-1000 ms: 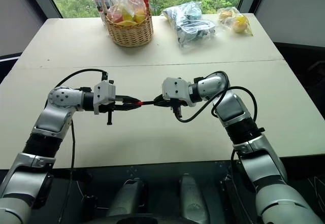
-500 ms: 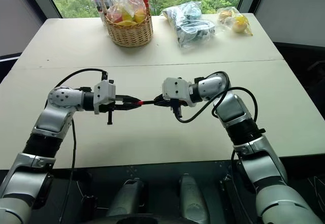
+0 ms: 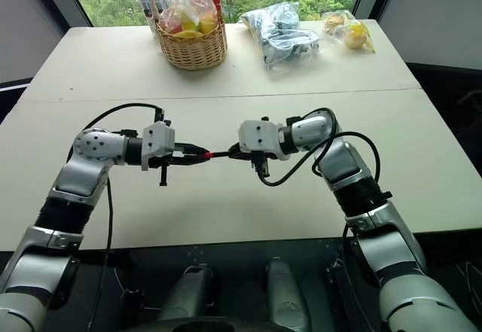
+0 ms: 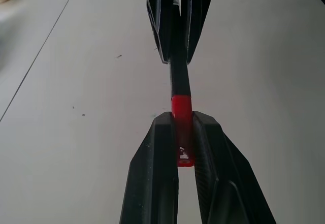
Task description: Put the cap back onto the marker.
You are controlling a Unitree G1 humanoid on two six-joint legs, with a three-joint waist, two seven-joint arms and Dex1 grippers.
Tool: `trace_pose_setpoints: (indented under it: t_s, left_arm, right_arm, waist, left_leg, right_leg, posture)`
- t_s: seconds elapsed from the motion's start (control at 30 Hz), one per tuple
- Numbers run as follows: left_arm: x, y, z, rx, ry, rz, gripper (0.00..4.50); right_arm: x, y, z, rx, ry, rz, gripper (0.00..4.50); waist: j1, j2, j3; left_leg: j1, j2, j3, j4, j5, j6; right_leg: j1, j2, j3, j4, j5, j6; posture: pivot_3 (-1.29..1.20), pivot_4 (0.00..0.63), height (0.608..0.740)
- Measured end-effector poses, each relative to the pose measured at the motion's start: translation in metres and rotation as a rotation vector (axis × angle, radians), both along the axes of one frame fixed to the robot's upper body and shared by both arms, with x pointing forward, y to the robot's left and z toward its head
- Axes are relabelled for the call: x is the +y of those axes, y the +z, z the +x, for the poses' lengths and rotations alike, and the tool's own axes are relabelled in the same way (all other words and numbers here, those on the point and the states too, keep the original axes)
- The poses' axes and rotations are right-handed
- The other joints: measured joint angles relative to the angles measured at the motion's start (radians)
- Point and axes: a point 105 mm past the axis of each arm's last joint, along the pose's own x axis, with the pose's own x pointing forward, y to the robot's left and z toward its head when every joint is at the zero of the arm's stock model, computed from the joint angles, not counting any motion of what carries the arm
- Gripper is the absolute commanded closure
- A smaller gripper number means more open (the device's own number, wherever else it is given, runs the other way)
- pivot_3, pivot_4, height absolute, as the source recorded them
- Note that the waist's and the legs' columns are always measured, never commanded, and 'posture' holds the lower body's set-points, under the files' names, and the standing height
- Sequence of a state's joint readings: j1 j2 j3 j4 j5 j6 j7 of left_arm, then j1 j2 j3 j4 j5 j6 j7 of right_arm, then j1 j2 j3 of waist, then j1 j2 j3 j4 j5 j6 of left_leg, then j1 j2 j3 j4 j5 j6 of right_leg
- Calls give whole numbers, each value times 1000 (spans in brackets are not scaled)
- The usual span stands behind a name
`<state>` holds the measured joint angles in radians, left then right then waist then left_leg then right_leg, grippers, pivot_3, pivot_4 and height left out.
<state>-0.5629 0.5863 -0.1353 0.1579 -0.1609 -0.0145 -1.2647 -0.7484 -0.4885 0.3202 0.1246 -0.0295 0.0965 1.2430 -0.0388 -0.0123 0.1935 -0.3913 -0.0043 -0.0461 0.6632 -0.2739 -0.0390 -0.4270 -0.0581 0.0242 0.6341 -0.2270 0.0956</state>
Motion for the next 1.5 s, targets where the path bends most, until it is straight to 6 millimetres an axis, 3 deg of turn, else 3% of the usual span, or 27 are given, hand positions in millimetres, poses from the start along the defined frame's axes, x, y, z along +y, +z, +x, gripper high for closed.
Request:
trace_pose_setpoints:
  t_s: [0.1, 0.27, 0.4, 0.6, 0.7, 0.83, 1.0, 1.23, 1.5]
  left_arm:
    - [1, 0, 0, 2, 15, -3, 4500]
    - [-1, -2, -4, 7, 37, -21, 2063]
    - [10, -10, -11, 48, 85, -28, 29]
    - [20, -2, -18, 41, 158, -76, 29]
    - [27, 0, -17, 60, 229, -126, 29]
    - [22, 5, -14, 74, 265, -193, 29]
    - [19, 1, -6, 110, 328, -263, 29]
    - [14, -3, 2, 164, 336, -288, 29]
    - [-2, -5, 8, 220, 281, -299, 29]
  right_arm:
    - [-2, 1, 2, -10, -5, 5, 4457]
    - [1, 1, 1, -34, 31, -8, 4500]
    - [-16, -2, 15, -48, -25, -52, 4500]
    - [-43, -9, 31, -46, -126, -79, 4500]
    - [-67, -1, 42, -57, -241, -51, 4500]
    - [-85, 12, 50, -53, -370, 63, 4500]
    - [-125, 17, 64, -89, -658, 164, 4500]
    - [-168, -3, 48, -42, -967, 226, 4500]
    - [-220, -8, 40, -57, -1319, 256, 4500]
  waist:
    - [0, 0, 0]
    - [-4, 0, 0]
    - [-2, 0, 0]
    - [0, 0, 0]
    - [2, 0, 0]
    - [2, 0, 0]
    - [5, 0, 0]
    - [23, 0, 0]
    - [25, 0, 0]
  left_leg:
    - [0, 0, 0, 0, 0, 0]
    - [0, 0, 0, 0, 0, 0]
    - [0, 0, 0, 0, 0, 0]
    - [0, 0, 0, 0, 0, 0]
    - [0, 0, 0, 0, 0, 0]
    - [0, 0, 0, 0, 0, 0]
    - [0, 0, 0, 0, 0, 0]
    - [0, 0, 1, 0, 0, 0]
    - [0, 0, 1, 0, 0, 0]
  right_leg:
    - [0, 0, 0, 0, 0, 0]
    - [0, 0, 0, 0, 0, 0]
    - [0, 0, 0, 0, 0, 0]
    - [0, -1, 0, 0, 0, 0]
    - [0, -1, 0, 0, 0, 0]
    - [0, -1, 0, 0, 0, 0]
    - [0, -1, 0, 0, 0, 0]
    - [0, -1, 1, 0, 0, 0]
    - [0, 0, 1, 0, 0, 0]
  posture:
    - [0, 150, 740]
    - [0, 150, 740]
    - [0, 150, 740]
    - [0, 150, 740]
    - [0, 150, 740]
    - [0, 150, 740]
    - [0, 150, 740]
    - [0, 150, 740]
    - [0, 150, 740]
